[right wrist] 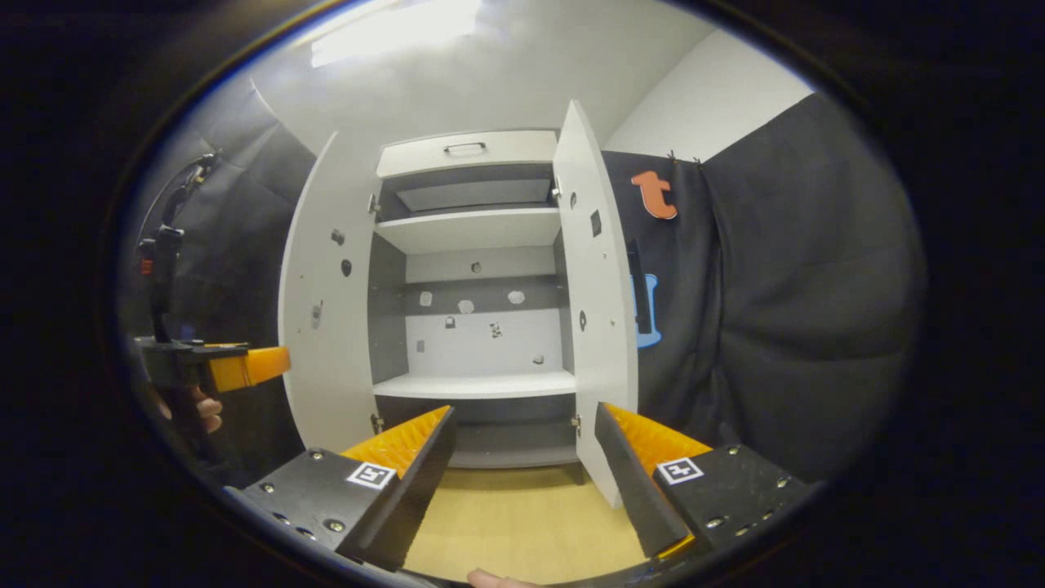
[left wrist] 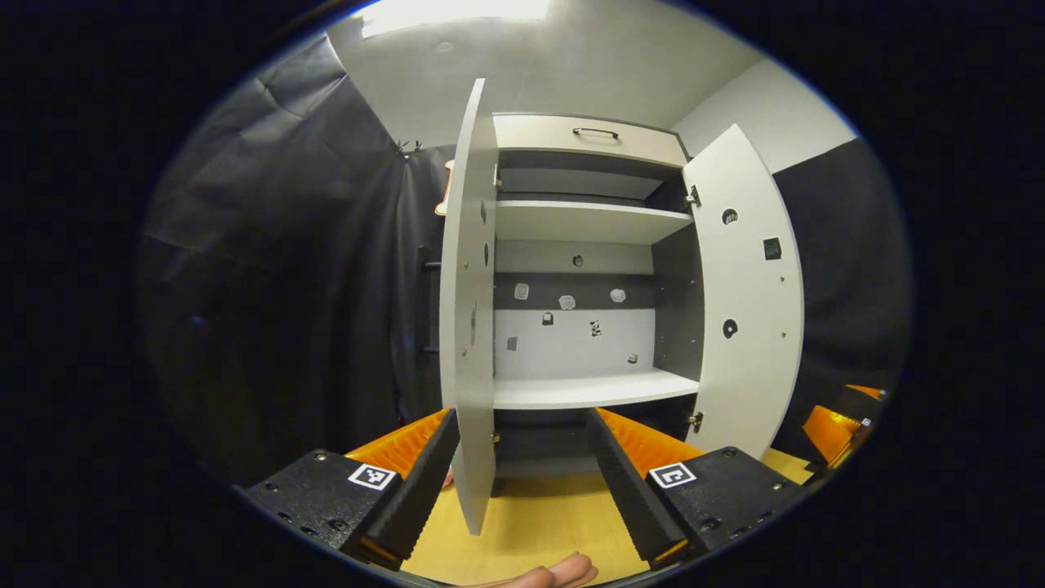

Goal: Open the right door of the double-door shoe cabinet with the right hand, and open the left door with the left hand.

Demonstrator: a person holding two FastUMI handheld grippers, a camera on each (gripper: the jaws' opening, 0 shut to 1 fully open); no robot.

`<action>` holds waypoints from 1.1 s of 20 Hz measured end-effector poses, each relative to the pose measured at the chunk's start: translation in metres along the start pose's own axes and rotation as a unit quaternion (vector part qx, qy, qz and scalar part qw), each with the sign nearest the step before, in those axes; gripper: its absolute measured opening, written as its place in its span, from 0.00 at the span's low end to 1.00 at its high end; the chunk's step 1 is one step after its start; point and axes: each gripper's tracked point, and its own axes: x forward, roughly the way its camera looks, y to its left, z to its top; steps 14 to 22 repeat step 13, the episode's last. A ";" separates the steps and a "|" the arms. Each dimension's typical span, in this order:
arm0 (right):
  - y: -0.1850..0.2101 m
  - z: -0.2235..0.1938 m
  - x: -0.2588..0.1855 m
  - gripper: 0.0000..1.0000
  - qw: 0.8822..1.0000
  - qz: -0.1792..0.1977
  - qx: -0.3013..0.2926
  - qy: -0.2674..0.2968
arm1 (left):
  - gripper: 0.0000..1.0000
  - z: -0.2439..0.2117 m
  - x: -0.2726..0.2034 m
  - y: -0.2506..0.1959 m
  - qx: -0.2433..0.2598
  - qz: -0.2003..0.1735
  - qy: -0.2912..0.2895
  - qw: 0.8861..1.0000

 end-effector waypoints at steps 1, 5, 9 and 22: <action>0.004 0.000 0.001 0.98 1.000 0.007 -0.004 0.001 | 0.97 -0.003 -0.002 -0.004 -0.005 -0.002 -0.001 1.000; 0.013 0.001 -0.003 0.98 1.000 0.023 -0.013 -0.002 | 0.97 -0.016 -0.010 -0.021 -0.005 -0.011 0.002 1.000; 0.004 -0.001 -0.007 0.98 1.000 0.015 -0.022 -0.006 | 0.97 -0.022 -0.011 -0.051 -0.005 -0.042 -0.001 0.999; 0.003 -0.002 -0.007 0.98 1.000 0.013 -0.016 -0.007 | 0.97 -0.026 -0.015 -0.055 -0.001 -0.045 -0.002 0.999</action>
